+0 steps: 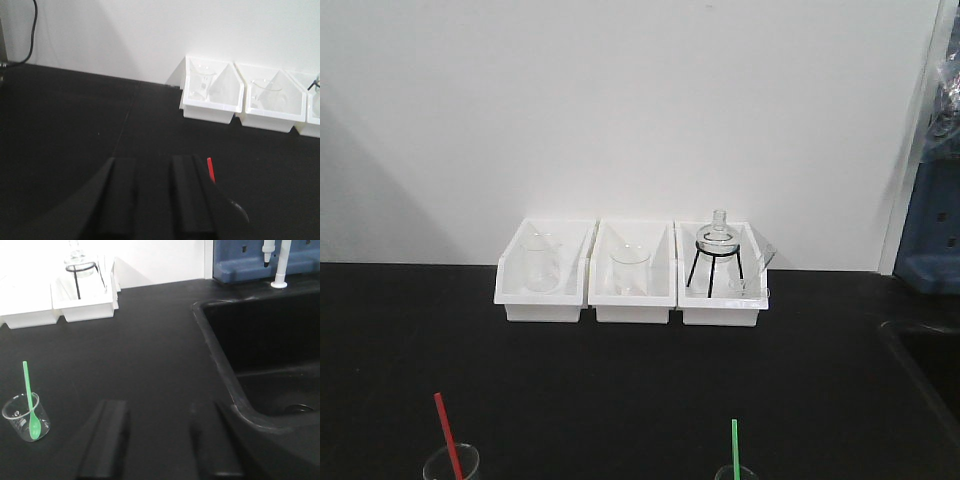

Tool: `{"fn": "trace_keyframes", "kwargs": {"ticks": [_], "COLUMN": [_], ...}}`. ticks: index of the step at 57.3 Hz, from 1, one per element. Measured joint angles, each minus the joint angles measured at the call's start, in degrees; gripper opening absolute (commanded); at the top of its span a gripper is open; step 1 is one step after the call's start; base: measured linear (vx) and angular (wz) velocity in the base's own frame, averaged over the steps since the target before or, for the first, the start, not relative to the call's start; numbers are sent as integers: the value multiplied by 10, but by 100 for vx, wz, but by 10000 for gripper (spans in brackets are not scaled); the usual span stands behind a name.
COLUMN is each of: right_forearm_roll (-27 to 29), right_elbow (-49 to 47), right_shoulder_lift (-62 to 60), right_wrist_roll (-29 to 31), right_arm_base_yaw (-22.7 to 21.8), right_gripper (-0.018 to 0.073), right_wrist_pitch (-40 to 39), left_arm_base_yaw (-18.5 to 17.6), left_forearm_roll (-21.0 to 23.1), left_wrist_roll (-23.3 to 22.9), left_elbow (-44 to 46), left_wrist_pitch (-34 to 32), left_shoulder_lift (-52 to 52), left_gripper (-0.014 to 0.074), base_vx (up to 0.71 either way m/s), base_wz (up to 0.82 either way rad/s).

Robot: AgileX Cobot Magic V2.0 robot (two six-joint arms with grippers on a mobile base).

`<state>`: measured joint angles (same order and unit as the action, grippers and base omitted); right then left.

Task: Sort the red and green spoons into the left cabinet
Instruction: 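Lower both grippers toward the red and green spoons in the beakers, then close left gripper on red spoon, right gripper on green spoon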

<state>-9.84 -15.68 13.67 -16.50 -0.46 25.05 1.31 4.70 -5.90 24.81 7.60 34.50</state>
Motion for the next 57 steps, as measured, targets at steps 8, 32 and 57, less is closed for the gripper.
{"fn": "trace_keyframes", "kwargs": {"ticks": [8,32,57], "right_forearm_roll": [1,18,19], "right_elbow": [0,0,0], "right_shoulder_lift": [17,91,154], "right_wrist_roll": [0,0,0], "right_arm_base_yaw": [0,0,0], "right_gripper": [503,503,503], "right_wrist_pitch": [-30,-64,-64], "left_arm_base_yaw": [-5,-97,-136], "left_forearm_roll": [68,126,84], "left_wrist_roll": [-1,13,-16], "left_elbow": [0,0,127], "left_wrist_pitch": [-5,-174,-254], "left_shoulder_lift": [37,248,485], "left_gripper": [514,520,520], "base_vx": [0,0,0], "base_wz": [0,0,0]}}
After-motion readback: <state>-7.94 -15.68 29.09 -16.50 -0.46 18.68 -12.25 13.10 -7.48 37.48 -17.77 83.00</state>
